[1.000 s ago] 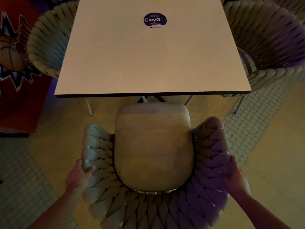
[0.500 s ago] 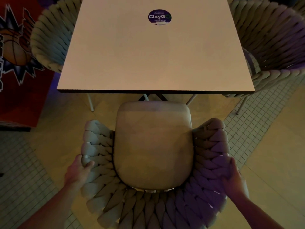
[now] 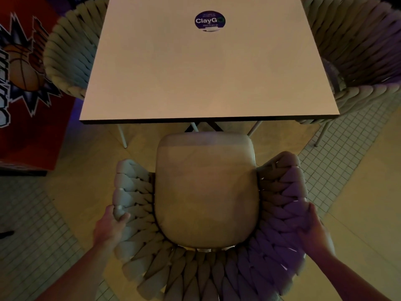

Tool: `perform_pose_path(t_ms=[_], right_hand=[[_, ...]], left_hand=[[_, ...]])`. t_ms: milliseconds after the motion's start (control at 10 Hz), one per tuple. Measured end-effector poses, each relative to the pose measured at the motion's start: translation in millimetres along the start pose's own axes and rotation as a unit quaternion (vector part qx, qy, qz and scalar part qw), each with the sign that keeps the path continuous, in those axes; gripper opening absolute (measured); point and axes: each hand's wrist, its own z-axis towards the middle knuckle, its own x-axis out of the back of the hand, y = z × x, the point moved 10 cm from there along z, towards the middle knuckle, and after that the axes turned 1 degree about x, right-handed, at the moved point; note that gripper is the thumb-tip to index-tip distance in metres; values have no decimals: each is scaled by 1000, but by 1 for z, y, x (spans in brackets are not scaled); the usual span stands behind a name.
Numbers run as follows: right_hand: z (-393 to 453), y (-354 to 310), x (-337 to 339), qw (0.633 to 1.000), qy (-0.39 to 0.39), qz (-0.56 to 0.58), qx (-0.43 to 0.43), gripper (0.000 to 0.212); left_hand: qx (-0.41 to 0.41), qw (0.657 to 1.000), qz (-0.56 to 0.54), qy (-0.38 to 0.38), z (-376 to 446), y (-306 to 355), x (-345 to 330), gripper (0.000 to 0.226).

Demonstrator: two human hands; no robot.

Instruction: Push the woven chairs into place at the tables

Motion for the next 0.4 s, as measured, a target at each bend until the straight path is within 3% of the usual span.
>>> perform_pose_path(t_ms=[300,400], right_hand=[[-5,-20,7,999,32,-20,-17,70],[-13,-82,16,996,51,10,77,58]], left_hand=[[-4,1000,-6,-18,-6,9,4,48],[-41,999,2,26,-22,33,26,51]])
